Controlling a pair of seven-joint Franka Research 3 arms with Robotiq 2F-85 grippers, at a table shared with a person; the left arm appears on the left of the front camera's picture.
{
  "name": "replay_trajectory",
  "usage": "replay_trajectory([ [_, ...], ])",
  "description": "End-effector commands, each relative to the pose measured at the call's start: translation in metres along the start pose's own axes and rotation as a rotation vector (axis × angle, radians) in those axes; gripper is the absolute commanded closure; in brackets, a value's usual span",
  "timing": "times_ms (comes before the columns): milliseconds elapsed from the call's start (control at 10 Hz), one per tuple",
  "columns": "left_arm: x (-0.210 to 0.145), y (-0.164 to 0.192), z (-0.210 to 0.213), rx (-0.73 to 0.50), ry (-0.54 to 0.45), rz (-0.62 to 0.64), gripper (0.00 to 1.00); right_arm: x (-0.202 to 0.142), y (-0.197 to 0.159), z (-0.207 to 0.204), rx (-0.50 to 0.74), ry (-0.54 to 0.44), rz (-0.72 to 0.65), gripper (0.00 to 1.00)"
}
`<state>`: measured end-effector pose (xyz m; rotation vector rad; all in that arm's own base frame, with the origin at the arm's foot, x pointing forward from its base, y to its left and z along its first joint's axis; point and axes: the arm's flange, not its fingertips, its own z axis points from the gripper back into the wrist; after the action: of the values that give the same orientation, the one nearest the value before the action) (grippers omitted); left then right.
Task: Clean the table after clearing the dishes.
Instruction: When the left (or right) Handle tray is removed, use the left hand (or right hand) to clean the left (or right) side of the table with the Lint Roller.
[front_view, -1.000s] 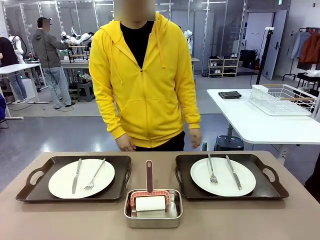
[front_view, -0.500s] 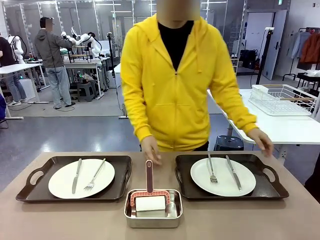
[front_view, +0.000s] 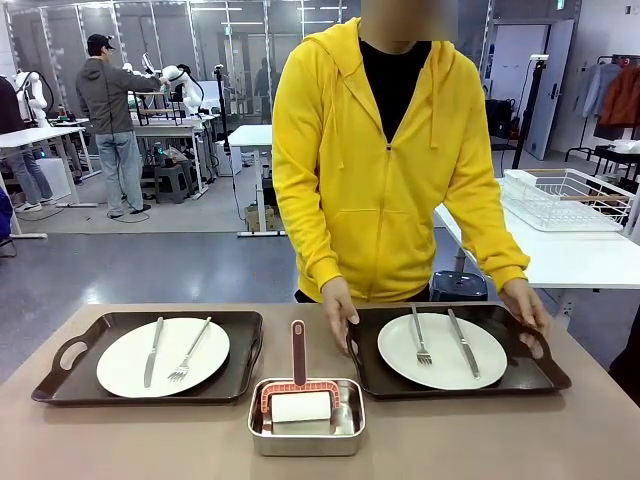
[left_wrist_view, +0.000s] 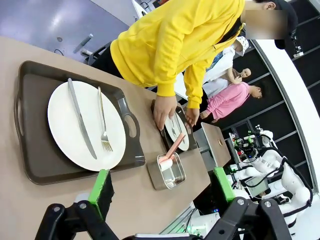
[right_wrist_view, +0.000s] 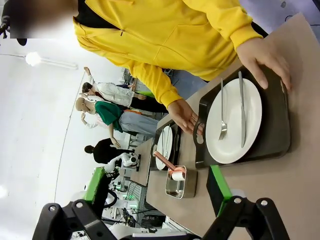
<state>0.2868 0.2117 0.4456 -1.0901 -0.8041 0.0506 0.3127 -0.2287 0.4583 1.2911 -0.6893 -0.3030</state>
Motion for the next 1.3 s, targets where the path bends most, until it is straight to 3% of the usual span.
replay_trajectory([
  [0,0.003,0.000,0.003,-0.018,-0.008,-0.010,0.00,0.001,0.002,0.002,0.003,0.003,0.008,0.00],
  [1100,0.003,0.000,0.003,-0.018,-0.008,-0.010,0.00,0.000,0.000,0.000,0.000,0.000,0.000,0.00],
  [1200,0.003,0.000,0.003,-0.018,-0.008,-0.010,0.00,0.008,0.014,-0.020,-0.062,0.091,0.075,0.00],
])
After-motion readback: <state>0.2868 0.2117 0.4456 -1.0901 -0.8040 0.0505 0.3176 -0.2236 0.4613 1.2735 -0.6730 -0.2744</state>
